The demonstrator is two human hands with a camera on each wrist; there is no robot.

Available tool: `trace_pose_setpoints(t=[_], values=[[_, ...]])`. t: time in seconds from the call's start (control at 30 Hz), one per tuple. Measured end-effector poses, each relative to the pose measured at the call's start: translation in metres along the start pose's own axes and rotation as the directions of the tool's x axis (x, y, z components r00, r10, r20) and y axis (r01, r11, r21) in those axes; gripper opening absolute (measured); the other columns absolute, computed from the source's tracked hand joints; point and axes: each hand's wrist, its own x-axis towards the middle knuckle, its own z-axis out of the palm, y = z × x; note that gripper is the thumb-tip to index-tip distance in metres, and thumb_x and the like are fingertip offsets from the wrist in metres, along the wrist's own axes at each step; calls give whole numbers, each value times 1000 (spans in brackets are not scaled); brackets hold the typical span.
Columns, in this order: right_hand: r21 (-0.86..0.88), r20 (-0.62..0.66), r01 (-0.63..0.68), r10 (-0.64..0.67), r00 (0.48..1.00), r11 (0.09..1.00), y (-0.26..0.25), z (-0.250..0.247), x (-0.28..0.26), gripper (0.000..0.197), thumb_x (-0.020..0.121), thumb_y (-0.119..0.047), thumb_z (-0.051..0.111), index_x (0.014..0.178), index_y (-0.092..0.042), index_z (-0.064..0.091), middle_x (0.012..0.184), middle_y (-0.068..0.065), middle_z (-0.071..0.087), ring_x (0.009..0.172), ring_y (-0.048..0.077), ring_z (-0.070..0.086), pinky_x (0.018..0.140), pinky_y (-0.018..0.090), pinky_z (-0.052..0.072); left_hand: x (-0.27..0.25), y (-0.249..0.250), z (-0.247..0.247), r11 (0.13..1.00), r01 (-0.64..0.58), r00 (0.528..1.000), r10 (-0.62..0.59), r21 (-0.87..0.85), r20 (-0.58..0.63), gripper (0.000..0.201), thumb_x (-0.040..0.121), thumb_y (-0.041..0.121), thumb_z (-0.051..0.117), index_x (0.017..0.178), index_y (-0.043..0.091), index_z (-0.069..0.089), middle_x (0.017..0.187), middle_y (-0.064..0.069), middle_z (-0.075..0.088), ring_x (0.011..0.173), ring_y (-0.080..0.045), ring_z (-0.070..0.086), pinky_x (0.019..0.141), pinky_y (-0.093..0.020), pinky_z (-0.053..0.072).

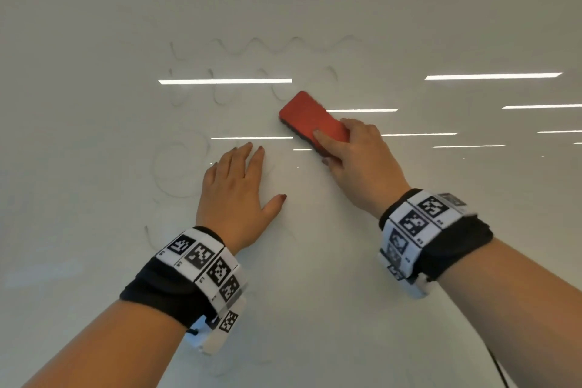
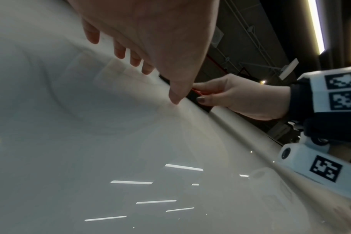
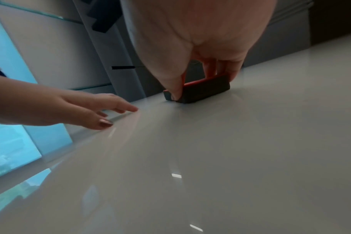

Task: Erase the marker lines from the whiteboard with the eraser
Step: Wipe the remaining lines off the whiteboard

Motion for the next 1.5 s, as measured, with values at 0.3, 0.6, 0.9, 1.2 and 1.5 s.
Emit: trace_pose_setpoints(t=[0.3,0.6,0.9,1.2,1.5], values=[[-182,-128,-259,238,963,949,53,-25,50,51,97,-31,44,145,-31,31,118,23,45,104,39,44,86,46,40,6,-2,3,999,-39,999,39,-24,2,78,90,64,22,150,23,-6,158,3,-7,145,-18,-4,118,-36,7],[-174,-48,47,-56,997,984,-26,8,56,49,96,-30,43,144,-33,33,117,18,47,102,34,44,82,41,39,6,-4,9,999,-36,999,36,-20,-22,84,79,68,7,150,24,1,158,2,2,145,-18,5,117,-36,12],[-303,-88,-250,234,968,920,60,-38,84,51,98,-36,38,147,-31,25,117,23,44,104,39,45,84,43,39,6,-5,9,999,-41,999,41,-26,-12,84,78,69,3,150,26,-4,158,5,-3,145,-17,2,116,-35,8],[-209,-138,-402,380,915,892,50,-34,96,49,97,-32,42,144,-25,30,123,26,41,112,41,41,90,45,36,6,-5,11,999,-43,999,43,-28,-16,83,79,69,6,150,26,-2,158,4,-1,145,-17,2,116,-35,7],[-379,-104,-152,122,987,913,24,-23,92,51,98,-34,37,146,-30,23,115,19,46,103,35,45,83,42,35,6,-6,12,997,-55,998,53,-51,-31,82,81,68,10,150,25,5,158,2,5,145,-19,7,116,-36,11]])
